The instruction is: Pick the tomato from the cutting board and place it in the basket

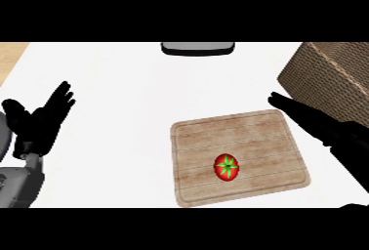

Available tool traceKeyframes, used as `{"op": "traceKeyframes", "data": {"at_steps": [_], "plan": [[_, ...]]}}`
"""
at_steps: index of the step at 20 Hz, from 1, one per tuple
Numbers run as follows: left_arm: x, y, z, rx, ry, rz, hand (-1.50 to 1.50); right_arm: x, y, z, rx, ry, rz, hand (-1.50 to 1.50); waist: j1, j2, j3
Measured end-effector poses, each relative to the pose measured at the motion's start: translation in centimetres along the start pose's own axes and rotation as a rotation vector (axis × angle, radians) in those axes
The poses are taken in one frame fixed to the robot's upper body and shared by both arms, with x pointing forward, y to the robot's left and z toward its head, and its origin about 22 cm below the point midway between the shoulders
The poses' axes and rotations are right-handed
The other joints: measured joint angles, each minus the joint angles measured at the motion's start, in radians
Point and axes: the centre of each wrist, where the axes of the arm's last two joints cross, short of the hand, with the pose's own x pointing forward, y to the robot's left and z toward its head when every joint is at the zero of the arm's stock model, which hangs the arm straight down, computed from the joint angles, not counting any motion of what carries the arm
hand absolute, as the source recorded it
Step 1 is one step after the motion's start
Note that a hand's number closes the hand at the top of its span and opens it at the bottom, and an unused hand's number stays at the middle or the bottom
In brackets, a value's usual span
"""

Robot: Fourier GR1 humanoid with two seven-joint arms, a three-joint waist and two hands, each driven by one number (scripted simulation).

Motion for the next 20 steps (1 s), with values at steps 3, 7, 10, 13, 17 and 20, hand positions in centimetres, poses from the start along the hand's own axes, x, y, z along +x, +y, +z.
{"op": "traceKeyframes", "data": {"at_steps": [3, 7, 10, 13, 17, 20], "plan": [[0.3, -0.4, -0.3, -0.002, -0.002, -0.002, 0.0, -1.2, 2.0, -0.7, -0.027, 0.009, -0.012, -1.5, 0.004, 0.001, 0.0], [-0.2, 0.0, -0.1, -0.01, -0.004, -0.001, 0.0, -3.0, 5.1, -2.0, -0.057, 0.006, -0.028, -1.5, 0.007, 0.002, 0.0], [-0.7, -0.6, -0.5, -0.013, 0.002, 0.002, 0.0, -3.5, 7.0, -3.5, -0.087, -0.011, -0.077, -1.5, 0.009, 0.003, 0.0], [-0.3, -0.4, 0.0, -0.015, -0.002, 0.0, 0.0, -4.6, 9.2, -5.5, -0.102, -0.014, -0.115, -1.5, 0.013, 0.002, 0.0], [0.2, -0.3, -0.2, -0.016, 0.0, 0.0, 0.0, -5.7, 11.0, -6.6, -0.072, 0.023, -0.088, -1.5, 0.01, 0.002, 0.0], [0.5, -0.4, 0.1, -0.017, -0.004, 0.0, 0.0, -6.1, 12.4, -7.7, -0.037, 0.049, -0.064, -1.5, 0.011, 0.001, 0.0]]}}
